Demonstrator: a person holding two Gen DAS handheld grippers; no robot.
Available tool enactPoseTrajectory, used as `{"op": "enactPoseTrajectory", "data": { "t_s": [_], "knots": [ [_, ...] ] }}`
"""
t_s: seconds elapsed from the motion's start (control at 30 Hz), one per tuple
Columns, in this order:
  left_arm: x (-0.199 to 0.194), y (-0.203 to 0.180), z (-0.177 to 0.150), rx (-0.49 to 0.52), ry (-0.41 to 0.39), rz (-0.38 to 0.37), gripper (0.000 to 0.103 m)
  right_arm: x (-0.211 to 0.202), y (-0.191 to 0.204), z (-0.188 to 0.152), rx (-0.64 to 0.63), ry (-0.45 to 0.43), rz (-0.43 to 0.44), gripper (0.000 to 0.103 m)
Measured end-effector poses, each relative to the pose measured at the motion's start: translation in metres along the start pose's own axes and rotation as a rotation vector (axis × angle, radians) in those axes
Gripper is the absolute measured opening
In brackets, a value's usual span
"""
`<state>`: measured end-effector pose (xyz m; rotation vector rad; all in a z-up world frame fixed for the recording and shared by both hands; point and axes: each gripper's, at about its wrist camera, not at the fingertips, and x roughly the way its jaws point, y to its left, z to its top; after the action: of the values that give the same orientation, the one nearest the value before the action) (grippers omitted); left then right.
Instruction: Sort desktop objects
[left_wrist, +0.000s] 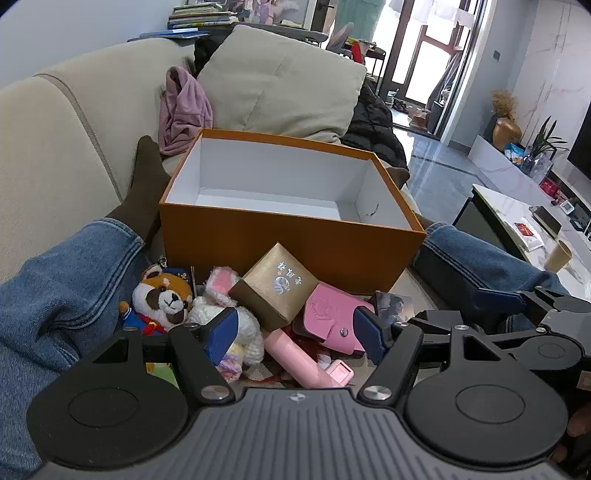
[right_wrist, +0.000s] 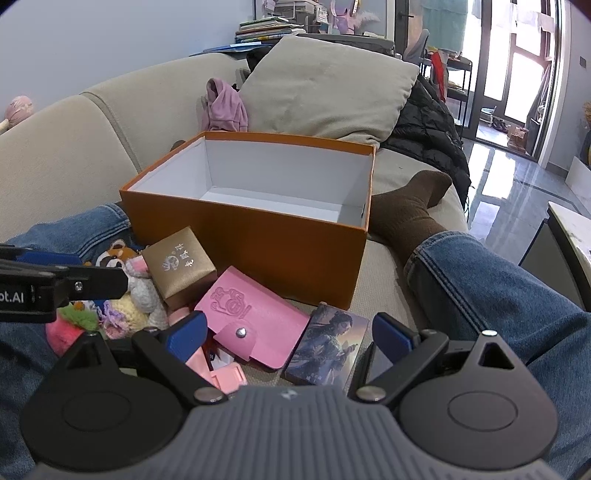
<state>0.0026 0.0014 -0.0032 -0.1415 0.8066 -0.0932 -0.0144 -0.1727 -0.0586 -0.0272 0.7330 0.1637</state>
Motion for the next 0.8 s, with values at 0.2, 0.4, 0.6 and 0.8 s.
{"op": "enactPoseTrajectory", "data": {
  "t_s": [0.2, 0.4, 0.6, 0.8],
  "knots": [
    [0.002, 0.001, 0.0, -0.003, 0.008, -0.001, 0.081, 0.001, -0.001, -0.001, 0.008, 0.007, 0.001, 0.096],
    [0.003, 0.001, 0.0, 0.0, 0.012, -0.002, 0.081, 0.002, -0.003, -0.002, 0.019, 0.019, 0.009, 0.096],
    [0.004, 0.0, -0.001, 0.0, 0.017, -0.003, 0.081, 0.002, -0.005, -0.002, 0.031, 0.021, 0.014, 0.096],
    [0.009, 0.008, 0.0, -0.02, 0.042, -0.02, 0.073, 0.007, -0.013, 0.0, 0.064, 0.034, 0.047, 0.085]
  ]
}}
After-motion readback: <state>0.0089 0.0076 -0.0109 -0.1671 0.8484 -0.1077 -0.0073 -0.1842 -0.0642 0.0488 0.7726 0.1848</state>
